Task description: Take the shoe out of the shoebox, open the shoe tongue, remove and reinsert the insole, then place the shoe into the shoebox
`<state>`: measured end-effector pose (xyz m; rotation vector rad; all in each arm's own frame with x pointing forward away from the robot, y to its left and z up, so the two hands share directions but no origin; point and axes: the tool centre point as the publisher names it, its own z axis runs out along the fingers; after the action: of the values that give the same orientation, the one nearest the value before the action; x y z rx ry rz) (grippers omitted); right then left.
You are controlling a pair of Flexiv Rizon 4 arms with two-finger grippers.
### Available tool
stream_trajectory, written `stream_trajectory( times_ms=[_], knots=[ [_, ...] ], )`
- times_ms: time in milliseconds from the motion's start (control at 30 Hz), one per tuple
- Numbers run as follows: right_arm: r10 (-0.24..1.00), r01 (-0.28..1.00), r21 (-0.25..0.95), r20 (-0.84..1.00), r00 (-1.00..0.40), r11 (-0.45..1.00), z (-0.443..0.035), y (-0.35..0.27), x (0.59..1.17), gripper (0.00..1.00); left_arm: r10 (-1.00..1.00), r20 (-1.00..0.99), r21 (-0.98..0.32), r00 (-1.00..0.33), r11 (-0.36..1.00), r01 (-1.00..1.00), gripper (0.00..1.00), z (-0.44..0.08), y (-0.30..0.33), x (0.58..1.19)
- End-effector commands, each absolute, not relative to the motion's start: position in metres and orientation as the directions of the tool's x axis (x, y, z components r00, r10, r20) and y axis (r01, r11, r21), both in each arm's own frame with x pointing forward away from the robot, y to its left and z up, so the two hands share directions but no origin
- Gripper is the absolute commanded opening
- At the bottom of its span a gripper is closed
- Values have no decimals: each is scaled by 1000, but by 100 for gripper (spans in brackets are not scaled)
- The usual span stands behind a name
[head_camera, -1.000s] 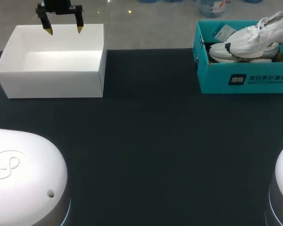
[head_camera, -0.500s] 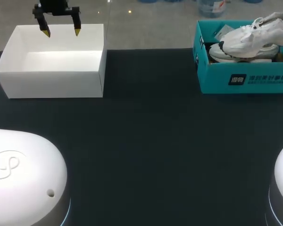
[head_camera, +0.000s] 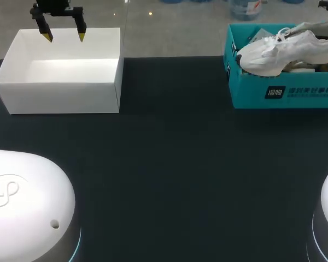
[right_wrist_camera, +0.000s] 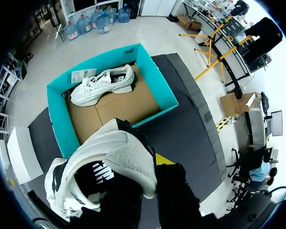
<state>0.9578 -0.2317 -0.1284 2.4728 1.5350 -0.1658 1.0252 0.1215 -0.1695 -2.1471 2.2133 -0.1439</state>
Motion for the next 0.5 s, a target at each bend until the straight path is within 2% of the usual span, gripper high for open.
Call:
stream_trajectory(
  times_ms=[33,300,367,500],
  knots=[
    [873,895,146,-203,443,-421,-135,-213,936,0,-999,27,-92,-22,19,-996,100,-176,128,1037],
    [877,904,87,-221,427,-419,-152,-166,916,0,-1000,-13,-87,2,0,-996,100,-184,138,1050],
    [882,899,99,-174,439,-427,-153,-153,909,0,-1000,-13,-87,2,0,-996,100,-184,138,1050],
    [882,899,99,-174,439,-427,-153,-153,909,0,-1000,-13,-87,2,0,-996,100,-184,138,1050]
  ],
)
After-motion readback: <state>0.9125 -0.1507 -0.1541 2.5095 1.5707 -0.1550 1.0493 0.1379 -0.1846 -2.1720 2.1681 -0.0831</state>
